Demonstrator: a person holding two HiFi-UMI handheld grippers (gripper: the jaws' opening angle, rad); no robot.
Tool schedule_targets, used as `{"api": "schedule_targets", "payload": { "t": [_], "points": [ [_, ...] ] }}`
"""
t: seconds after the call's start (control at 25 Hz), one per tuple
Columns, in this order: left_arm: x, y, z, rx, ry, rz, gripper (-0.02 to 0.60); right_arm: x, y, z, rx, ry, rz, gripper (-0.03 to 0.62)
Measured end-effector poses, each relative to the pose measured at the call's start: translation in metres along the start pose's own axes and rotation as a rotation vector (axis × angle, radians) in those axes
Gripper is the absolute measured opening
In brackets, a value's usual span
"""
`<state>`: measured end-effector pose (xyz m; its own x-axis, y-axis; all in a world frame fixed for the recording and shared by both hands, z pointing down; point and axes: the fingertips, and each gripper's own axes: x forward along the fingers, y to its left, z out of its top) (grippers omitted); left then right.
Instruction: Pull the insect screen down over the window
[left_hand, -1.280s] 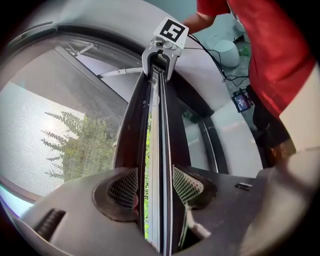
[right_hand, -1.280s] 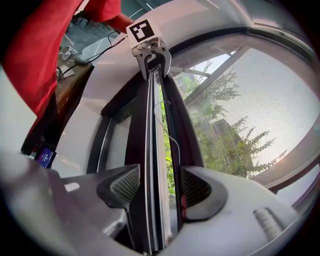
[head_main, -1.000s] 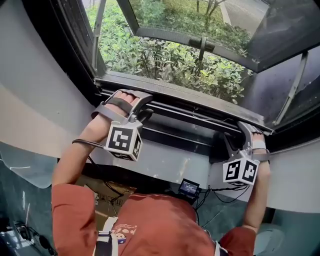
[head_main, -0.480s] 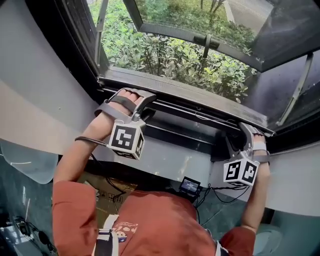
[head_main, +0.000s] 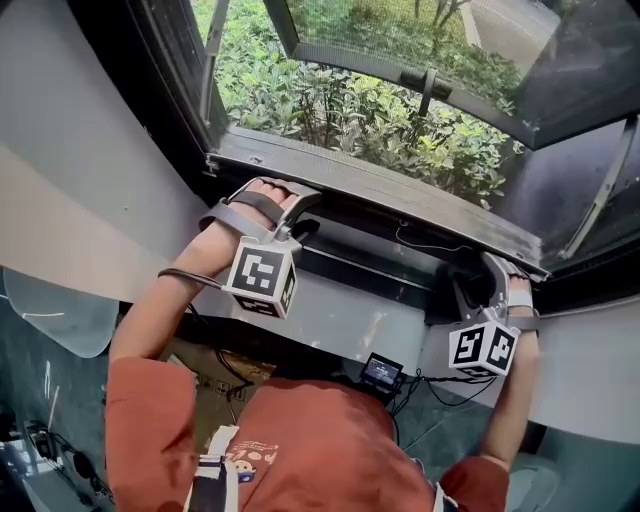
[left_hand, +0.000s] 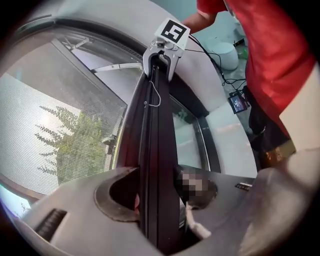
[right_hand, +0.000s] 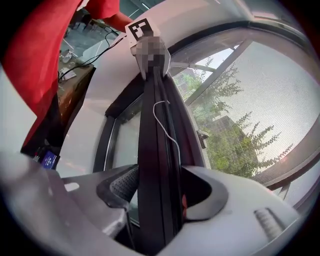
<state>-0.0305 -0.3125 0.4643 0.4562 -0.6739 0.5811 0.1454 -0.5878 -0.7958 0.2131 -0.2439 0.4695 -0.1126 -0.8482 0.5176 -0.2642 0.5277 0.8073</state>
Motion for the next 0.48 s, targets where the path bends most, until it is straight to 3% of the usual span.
{"api": "schedule_targets", "payload": {
  "t": [0.48],
  "points": [
    [-0.0034,0.0002,0.0011,-0.038,-0.017,-0.037,0.206,-0.0059,0.0030,0.0031,0.018,-0.025,0.005,0.272]
  ]
}}
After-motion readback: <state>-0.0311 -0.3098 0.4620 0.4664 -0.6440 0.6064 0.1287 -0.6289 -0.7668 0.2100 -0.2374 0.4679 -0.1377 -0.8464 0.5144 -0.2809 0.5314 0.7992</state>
